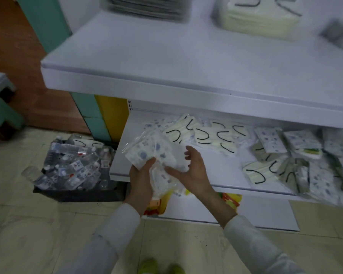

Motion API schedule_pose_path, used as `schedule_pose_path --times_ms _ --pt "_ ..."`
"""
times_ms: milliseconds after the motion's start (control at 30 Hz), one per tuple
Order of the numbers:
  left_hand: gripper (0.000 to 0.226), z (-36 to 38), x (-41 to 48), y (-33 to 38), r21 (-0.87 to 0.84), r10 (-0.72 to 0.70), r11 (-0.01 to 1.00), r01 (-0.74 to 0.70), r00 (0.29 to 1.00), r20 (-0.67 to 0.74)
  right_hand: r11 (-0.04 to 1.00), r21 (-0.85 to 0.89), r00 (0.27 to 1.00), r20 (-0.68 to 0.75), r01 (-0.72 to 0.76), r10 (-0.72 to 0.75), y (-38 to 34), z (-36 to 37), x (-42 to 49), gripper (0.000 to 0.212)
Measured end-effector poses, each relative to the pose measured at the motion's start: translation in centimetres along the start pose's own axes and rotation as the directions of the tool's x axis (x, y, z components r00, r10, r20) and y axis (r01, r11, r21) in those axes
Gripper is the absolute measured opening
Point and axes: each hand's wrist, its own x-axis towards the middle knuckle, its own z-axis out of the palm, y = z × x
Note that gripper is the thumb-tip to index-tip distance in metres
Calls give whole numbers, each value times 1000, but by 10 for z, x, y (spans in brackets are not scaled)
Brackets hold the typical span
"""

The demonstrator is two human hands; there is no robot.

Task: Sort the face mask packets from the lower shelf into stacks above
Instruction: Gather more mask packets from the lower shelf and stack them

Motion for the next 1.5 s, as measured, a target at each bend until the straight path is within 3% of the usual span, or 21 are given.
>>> schedule_pose_path --times_ms 33,100,200,300,433,500,600,667,733,800,933,1033,1167,1300,1400,1500 --pt "41 7 -9 0 -52 2 999 -1 1000 17 964 220 989 46 -149 143 1 -8 -10 78" --pt "41 19 -29 -1 -115 22 993 -13 997 73 811 507 956 173 -292 237 6 -16 -28 54" --pt "40 34 -58 -3 -60 7 998 1 993 120 690 684 972 152 -235 179 -1 -29 -47 35" --pt "50 34 -86 16 -39 12 999 -5 986 166 788 605 992 115 -114 55 -27 -63 -56 21" --pt "53 25 -123 86 32 118 991 -132 952 282 886 436 948 188 155 -258 -83 -129 -76 53" --pt "49 33 -148 127 140 173 960 -244 905 389 866 411 898 201 285 -391 -113 -161 -83 46" --pt "37 67 -179 188 323 306 788 -524 788 534 834 331 858 116 442 -501 -155 -202 -71 19" --pt "33 97 -186 222 353 401 626 -695 676 619 818 290 842 66 497 -535 -182 -224 -50 18" --pt "30 127 -183 243 369 458 489 -790 593 662 812 278 838 39 514 -544 -203 -235 -25 25" --pt "30 152 -173 247 384 510 441 -811 579 637 812 245 839 -7 529 -544 -210 -234 -3 32" --pt "28 165 -132 225 467 568 421 -777 628 532 865 263 903 -79 427 -422 -194 -209 29 33" --pt "21 158 -107 212 551 522 448 -704 706 478 885 340 946 -63 319 -317 -183 -191 37 48" --pt "31 158 -98 215 550 409 535 -642 766 496 880 348 946 -130 323 -296 -185 -189 40 54" --pt "20 160 -100 212 647 447 373 -665 740 502 918 260 954 -125 298 -274 -182 -185 35 35" --pt "11 161 -100 214 707 496 188 -681 688 530 955 70 953 -124 288 -278 -176 -193 32 18" --pt "15 175 -98 220 676 476 63 -734 618 626 945 -109 927 -184 310 -325 -173 -214 27 15"
